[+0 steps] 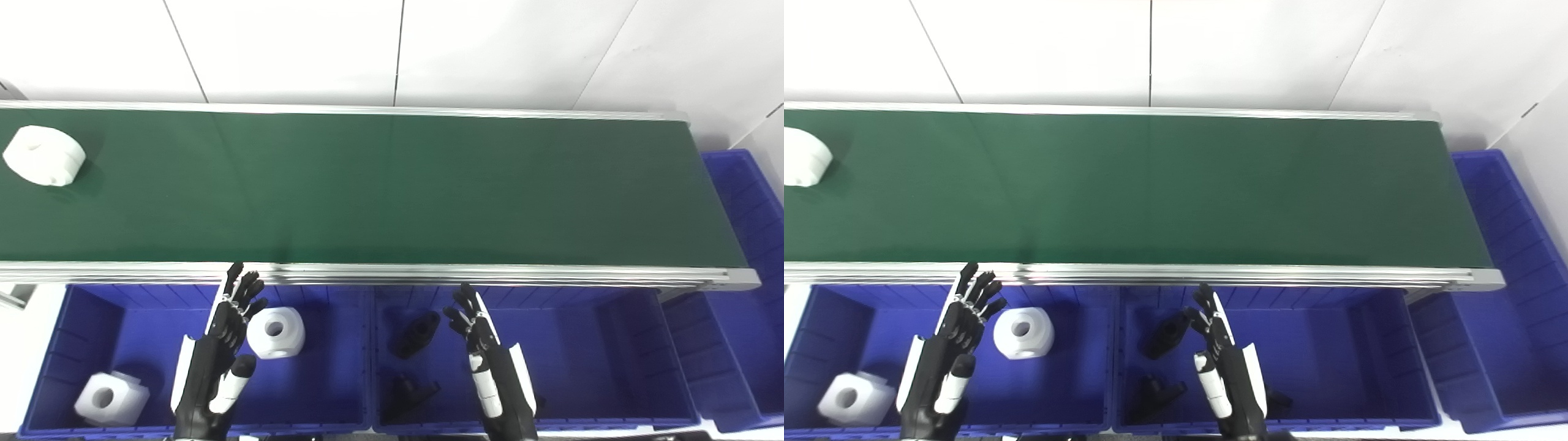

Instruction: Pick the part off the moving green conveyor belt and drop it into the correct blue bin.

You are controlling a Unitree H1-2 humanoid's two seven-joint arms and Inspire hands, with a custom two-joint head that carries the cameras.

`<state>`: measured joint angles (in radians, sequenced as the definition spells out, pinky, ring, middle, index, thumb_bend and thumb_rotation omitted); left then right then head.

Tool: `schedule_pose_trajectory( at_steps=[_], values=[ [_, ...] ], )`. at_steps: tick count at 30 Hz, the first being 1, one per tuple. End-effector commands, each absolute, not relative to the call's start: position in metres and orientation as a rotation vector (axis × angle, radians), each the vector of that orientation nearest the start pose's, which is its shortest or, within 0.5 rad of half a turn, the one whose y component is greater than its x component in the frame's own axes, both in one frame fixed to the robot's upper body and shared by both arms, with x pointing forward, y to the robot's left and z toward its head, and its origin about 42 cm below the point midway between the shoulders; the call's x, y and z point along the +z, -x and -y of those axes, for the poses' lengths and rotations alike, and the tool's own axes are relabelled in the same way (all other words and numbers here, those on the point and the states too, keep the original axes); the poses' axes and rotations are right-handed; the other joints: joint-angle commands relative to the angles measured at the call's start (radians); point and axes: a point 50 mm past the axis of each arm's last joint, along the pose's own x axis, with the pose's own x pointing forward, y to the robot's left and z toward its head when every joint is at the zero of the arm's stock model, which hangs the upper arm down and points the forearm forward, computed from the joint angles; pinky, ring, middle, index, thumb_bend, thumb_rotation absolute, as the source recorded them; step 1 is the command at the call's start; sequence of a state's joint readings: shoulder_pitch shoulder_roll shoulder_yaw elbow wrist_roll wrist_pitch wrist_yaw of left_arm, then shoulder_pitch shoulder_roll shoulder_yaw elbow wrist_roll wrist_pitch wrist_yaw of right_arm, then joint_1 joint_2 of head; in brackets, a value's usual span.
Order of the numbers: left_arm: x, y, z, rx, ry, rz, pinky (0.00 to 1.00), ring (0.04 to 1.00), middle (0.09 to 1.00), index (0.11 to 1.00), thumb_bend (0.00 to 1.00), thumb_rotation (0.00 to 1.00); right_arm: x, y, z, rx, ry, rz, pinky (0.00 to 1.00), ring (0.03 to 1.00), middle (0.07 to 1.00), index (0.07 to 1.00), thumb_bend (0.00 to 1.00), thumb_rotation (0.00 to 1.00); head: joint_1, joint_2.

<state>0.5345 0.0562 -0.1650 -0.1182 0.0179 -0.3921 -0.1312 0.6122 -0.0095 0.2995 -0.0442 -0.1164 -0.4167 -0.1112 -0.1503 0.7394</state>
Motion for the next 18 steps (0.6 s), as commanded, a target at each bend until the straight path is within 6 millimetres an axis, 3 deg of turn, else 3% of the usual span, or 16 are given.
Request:
schedule_pose_trajectory(
  at_steps=[1, 18],
  values=[
    [0.0622, -0.0967, -0.1991, -0.184, -0.029, 0.044, 0.86, 0.916, 0.94, 0.98, 0.91, 0.86, 0.0436, -0.0612, 0.157, 0.053, -0.011, -0.053, 0.91, 0.889, 0.951, 0.979, 0.83, 1.0, 0.0, 0.001],
    [0.0628, -0.0958, -0.1988, -0.185, -0.02, 0.045, 0.88, 0.923, 0.943, 0.985, 0.92, 0.85, 0.0442, -0.0599, 0.1569, 0.048, -0.01, -0.054, 0.9, 0.888, 0.95, 0.978, 0.82, 1.0, -0.003, 0.002]
  ],
)
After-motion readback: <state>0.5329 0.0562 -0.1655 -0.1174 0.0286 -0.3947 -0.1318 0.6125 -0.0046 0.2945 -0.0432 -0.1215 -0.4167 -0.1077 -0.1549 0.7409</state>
